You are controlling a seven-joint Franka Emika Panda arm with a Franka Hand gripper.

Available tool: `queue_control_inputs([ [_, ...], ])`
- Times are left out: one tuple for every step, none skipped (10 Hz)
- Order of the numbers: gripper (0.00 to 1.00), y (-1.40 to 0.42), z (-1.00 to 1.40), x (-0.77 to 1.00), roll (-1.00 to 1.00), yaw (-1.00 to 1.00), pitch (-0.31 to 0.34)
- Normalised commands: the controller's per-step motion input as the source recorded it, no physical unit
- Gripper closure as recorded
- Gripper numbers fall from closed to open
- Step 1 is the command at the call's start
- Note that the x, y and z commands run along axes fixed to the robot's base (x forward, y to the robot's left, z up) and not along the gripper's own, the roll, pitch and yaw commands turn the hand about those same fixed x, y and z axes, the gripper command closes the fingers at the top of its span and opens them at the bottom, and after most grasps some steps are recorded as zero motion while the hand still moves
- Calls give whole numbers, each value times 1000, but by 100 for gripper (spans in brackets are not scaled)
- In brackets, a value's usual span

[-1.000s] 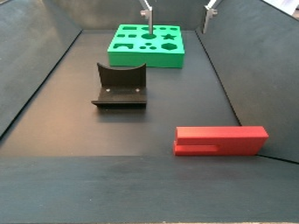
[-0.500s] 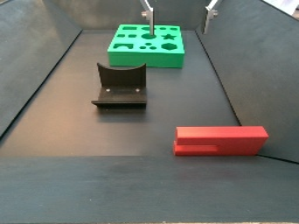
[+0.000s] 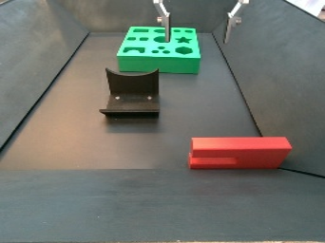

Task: Pick up the double-square object. Move up. Place the double-square object on the fixture. Regrasp the double-square object. Move to above the board. Insert the double-square object.
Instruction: Pick up the double-square object.

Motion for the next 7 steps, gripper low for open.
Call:
queue_control_inputs([
  [0, 214, -123, -3, 14, -797, 0],
  [0, 277, -186, -26, 23, -734, 10],
  [0, 343, -243, -49, 10, -671, 53],
  [0, 446, -246, -94, 0, -571, 53],
  [0, 566, -209, -143, 0, -431, 43],
  [0, 823, -129, -263, 0, -126, 76],
  [0, 763, -143, -211, 0, -194, 83],
])
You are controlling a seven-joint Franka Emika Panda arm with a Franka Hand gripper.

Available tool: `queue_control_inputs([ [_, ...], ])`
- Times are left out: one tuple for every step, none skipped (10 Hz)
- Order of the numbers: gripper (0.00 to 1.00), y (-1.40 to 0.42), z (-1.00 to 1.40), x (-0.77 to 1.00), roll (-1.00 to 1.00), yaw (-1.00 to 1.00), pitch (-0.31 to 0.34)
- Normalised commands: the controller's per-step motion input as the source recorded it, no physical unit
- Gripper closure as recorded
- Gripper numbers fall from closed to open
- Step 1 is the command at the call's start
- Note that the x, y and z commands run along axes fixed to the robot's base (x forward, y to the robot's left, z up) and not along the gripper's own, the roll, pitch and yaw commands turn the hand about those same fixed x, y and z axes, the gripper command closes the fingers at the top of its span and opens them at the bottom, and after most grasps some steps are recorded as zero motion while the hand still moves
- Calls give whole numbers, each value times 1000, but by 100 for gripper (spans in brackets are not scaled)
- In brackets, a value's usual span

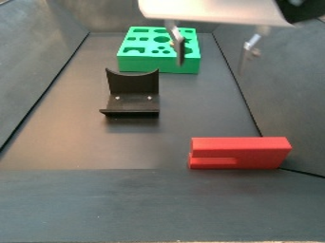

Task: Pick up the double-square object. Move up. Place the double-square object on the fixture. Regrasp the double-square object. Move to above the board. Insert the double-square object.
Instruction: Pick up the double-square object.

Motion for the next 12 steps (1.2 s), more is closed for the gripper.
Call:
queue_control_inputs([
  [0, 649, -177, -111, -11, -334, 99],
  [0, 574, -257, -69, -9, -423, 94],
  [0, 317, -306, 0, -1, -691, 57],
  [0, 23, -226, 11, 0, -989, 6],
  [0, 0, -231, 0, 0, -1000, 0],
  [0, 0, -254, 0, 0, -1000, 0],
  [0, 0, -289, 0, 0, -1000, 0],
  [0, 26, -289, 0, 0, -980, 0],
  [0, 254, -437, -51, 0, -763, 57],
  [0, 391, -477, -106, -11, -629, 74],
  [0, 434, -426, -111, -14, -563, 43],
  [0, 477, -111, -409, -7, -143, 0],
])
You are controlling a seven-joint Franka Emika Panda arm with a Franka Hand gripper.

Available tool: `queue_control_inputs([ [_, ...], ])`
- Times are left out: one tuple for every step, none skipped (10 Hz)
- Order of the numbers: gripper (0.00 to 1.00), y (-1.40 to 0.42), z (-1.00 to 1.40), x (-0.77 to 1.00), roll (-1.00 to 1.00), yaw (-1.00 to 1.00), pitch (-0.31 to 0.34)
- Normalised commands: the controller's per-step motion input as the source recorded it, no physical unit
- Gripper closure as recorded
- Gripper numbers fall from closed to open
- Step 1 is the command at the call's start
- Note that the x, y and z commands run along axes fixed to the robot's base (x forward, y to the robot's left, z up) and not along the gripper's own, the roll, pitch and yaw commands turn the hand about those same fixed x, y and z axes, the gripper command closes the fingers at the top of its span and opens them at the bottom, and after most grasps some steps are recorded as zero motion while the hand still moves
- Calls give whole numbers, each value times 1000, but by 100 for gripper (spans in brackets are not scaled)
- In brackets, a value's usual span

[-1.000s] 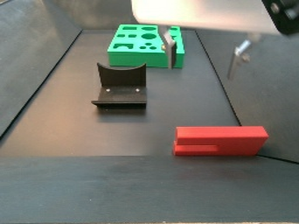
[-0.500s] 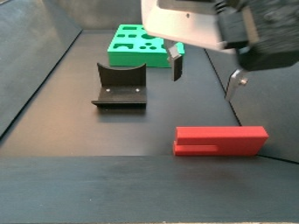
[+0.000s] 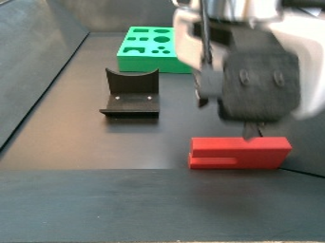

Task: Pick up the double-square object. Move up. Place the double-square object on the fixture. Regrasp the double-square object. Move to above the board. Insert the double-square object.
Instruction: Pick up the double-square object.

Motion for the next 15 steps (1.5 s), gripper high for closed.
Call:
queue_control_inputs([
  [0, 309, -89, -166, -30, -111, 0],
  [0, 46, -300, 0, -46, -337, -114],
  [0, -14, -606, 260, 51, -360, -80],
  [0, -83, -846, 277, 41, -449, -150],
  [0, -34, -846, 277, 9, -514, -147],
  [0, 0, -837, 226, 11, -509, -147],
  [0, 6, -709, 97, 0, -394, -163],
  [0, 200, 0, 0, -131, 0, 0],
  [0, 0, -380, 0, 0, 0, -11],
  [0, -9, -960, 0, -4, -40, -161],
  [0, -106, -989, 0, -1, -174, -150],
  [0, -194, -954, 37, -19, -271, -163],
  [0, -217, -923, 91, -44, -303, -160],
  [0, -220, -926, 103, -44, -326, -163],
  [0, -189, -963, 100, -10, -346, -159],
])
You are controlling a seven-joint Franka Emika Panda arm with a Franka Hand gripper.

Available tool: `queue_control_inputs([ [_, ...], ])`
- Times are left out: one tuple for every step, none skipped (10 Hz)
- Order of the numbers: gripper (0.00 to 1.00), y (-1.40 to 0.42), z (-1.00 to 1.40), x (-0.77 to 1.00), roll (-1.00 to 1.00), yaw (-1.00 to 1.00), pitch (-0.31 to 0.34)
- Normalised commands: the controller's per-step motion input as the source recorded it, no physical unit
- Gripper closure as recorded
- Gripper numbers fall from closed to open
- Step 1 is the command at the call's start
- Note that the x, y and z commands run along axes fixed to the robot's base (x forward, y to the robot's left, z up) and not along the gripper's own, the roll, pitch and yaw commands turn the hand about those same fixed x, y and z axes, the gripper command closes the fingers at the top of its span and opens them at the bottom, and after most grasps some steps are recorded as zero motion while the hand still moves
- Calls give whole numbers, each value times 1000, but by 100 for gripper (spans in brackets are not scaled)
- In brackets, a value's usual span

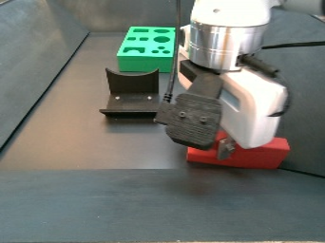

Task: Pick up the double-square object. Move up. Place the double-square object on the fixture. Regrasp the double-square object. Move to above the board. Insert the double-square object.
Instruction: Pick up the double-square object.

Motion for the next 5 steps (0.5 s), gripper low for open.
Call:
queue_control_inputs([
  [0, -169, -991, 74, 0, -360, -144],
  [0, -131, -991, 89, 0, -391, -131],
  [0, -34, -783, 83, -121, -589, -114],
  [0, 386, -343, -297, 0, 0, -70],
  [0, 229, -874, -74, 0, 0, -51],
])
